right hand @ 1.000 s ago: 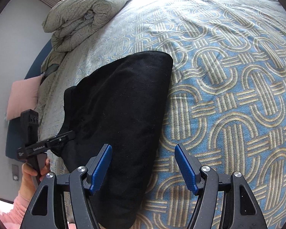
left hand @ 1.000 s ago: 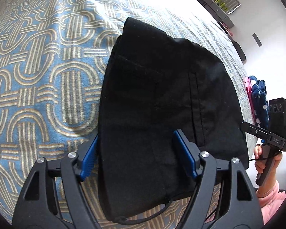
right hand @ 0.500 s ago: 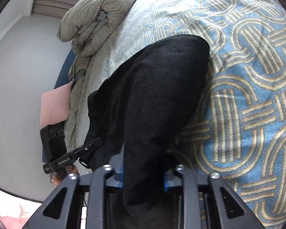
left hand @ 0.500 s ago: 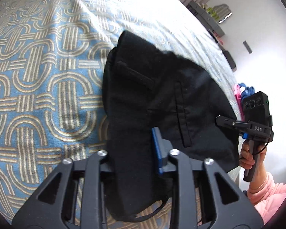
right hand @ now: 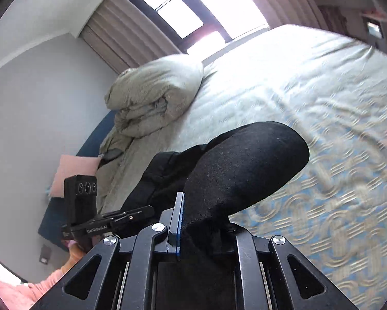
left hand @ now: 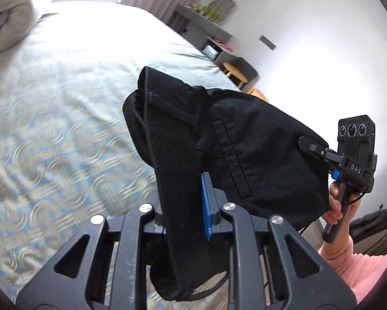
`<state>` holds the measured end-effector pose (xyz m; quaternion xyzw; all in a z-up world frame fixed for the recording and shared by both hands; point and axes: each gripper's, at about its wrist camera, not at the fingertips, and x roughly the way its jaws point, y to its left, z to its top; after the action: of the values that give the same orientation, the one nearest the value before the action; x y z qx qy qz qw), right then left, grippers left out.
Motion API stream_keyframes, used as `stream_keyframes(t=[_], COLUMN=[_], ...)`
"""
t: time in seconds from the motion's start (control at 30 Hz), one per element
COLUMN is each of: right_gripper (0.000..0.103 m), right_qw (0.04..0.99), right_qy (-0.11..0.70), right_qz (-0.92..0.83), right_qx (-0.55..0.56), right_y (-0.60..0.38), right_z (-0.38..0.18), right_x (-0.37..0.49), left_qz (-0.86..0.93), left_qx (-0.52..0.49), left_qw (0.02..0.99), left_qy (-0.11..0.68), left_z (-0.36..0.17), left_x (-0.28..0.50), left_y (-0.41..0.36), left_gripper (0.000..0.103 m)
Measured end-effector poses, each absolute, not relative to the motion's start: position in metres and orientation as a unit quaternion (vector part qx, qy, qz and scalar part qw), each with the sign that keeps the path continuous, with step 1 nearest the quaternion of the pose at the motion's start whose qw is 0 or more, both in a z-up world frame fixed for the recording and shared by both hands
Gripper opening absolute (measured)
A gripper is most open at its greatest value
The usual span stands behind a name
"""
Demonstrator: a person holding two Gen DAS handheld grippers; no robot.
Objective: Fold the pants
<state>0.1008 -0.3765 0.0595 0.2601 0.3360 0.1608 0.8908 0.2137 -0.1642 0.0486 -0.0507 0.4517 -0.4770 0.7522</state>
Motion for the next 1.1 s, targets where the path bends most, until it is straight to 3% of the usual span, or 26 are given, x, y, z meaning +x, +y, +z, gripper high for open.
stream_keyframes(t=[0.23, 0.37, 0.43, 0.47, 0.5, 0.53, 0.63, 0.7, 0.83, 1.0, 1.1], right_gripper=[0.013, 0.013, 0.017, 0.023, 0.042, 0.051, 0.054, 0.062, 0.063, 0.063, 0.065], right_qw=[0.949, 0.947, 0.94, 0.932, 0.92, 0.903, 0.812, 0.839, 0.849, 0.874, 0.87], right_qy=[0.218, 0.191, 0.197, 0.213, 0.235, 0.265, 0.367, 0.312, 0.29, 0.238, 0.199], right_qz=[-0.012, -0.108, -0.147, -0.168, -0.187, -0.208, -0.296, -0.265, -0.317, -0.412, -0.445], right_qx=[0.228, 0.233, 0.236, 0.239, 0.25, 0.267, 0.344, 0.357, 0.306, 0.104, 0.066], right_y=[-0.52, -0.604, -0.64, -0.659, -0.68, -0.697, -0.733, -0.73, -0.709, -0.629, -0.593], right_z=[0.141, 0.142, 0.127, 0.11, 0.088, 0.059, -0.035, -0.05, -0.033, 0.032, 0.062], right_x=[-0.004, -0.053, -0.062, -0.062, -0.059, -0.055, -0.058, -0.087, -0.112, -0.116, -0.117], left_qz=[-0.604, -0.633, -0.623, -0.596, -0.542, -0.505, -0.514, -0.519, -0.496, -0.518, -0.544], left_qx=[0.037, 0.071, 0.121, 0.154, 0.205, 0.242, 0.179, 0.177, 0.21, 0.192, 0.182], left_qw=[0.702, 0.67, 0.673, 0.685, 0.701, 0.699, 0.705, 0.696, 0.733, 0.744, 0.742], left_qy=[0.376, 0.382, 0.379, 0.389, 0.416, 0.444, 0.456, 0.464, 0.416, 0.376, 0.347], left_z=[0.135, 0.13, 0.103, 0.083, 0.049, 0.024, 0.01, 0.012, 0.037, 0.072, 0.088], left_x=[0.182, 0.162, 0.155, 0.156, 0.158, 0.16, 0.166, 0.167, 0.16, 0.145, 0.119], left_y=[-0.387, -0.507, -0.568, -0.596, -0.62, -0.632, -0.617, -0.606, -0.583, -0.555, -0.537], left_gripper=[0.022, 0.023, 0.035, 0.049, 0.056, 0.056, 0.066, 0.066, 0.066, 0.066, 0.07])
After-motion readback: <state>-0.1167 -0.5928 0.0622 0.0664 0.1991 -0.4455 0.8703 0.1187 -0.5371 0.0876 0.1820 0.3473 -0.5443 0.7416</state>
